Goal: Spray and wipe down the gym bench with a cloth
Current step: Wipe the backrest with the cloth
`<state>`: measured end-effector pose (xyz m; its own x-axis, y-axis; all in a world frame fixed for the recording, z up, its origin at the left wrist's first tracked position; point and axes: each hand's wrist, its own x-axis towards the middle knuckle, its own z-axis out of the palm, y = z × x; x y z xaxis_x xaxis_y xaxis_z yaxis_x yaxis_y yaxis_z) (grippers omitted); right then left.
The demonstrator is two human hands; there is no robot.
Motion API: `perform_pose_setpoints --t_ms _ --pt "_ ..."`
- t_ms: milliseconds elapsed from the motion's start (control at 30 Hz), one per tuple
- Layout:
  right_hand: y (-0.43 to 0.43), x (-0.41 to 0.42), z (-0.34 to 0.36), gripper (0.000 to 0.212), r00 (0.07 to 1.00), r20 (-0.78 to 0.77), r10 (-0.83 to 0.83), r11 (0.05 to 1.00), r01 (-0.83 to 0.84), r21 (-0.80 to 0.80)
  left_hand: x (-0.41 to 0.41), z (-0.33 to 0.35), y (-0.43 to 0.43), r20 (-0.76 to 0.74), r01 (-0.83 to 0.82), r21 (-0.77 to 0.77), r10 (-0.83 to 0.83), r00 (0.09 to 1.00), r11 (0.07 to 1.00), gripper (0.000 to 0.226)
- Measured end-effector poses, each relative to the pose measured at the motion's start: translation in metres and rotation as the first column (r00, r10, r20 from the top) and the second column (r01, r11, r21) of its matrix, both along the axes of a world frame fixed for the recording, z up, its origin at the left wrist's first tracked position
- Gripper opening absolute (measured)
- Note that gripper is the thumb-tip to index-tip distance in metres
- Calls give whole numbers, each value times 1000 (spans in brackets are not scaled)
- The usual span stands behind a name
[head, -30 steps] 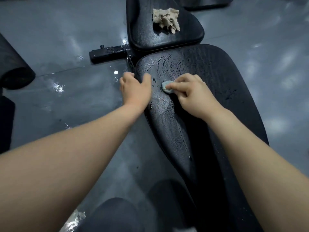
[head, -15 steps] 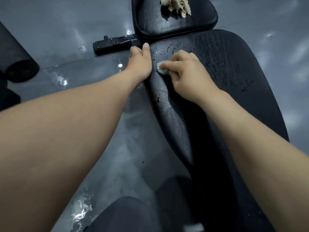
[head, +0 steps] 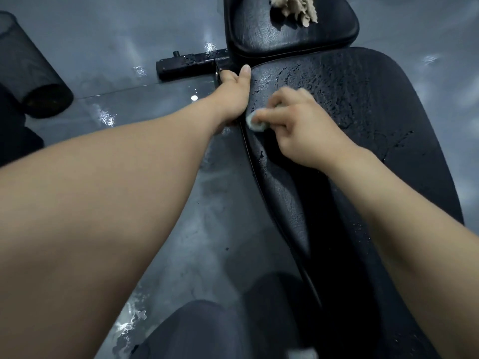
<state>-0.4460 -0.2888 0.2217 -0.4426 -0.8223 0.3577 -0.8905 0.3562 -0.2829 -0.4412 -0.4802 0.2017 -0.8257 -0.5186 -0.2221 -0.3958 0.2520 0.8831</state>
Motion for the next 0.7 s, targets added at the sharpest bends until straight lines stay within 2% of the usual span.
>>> perform_pose_setpoints --t_ms 133,333,533,700 --pt "24 17 -1 41 990 10 141 989 -141 48 1 0 -2 11 7 -9 -7 1000 1000 50" --pt "-16 10 -2 48 999 17 -47 999 47 -13 3 2 -1 8 0 -8 0 1000 1000 49" --pt "17 20 -8 47 991 -41 126 990 -123 65 1 -2 -2 1 -1 -33 1 1000 999 44" --pt "-11 12 0 46 998 -55 -17 998 20 56 3 0 -2 6 -5 -15 5 1000 1000 45"
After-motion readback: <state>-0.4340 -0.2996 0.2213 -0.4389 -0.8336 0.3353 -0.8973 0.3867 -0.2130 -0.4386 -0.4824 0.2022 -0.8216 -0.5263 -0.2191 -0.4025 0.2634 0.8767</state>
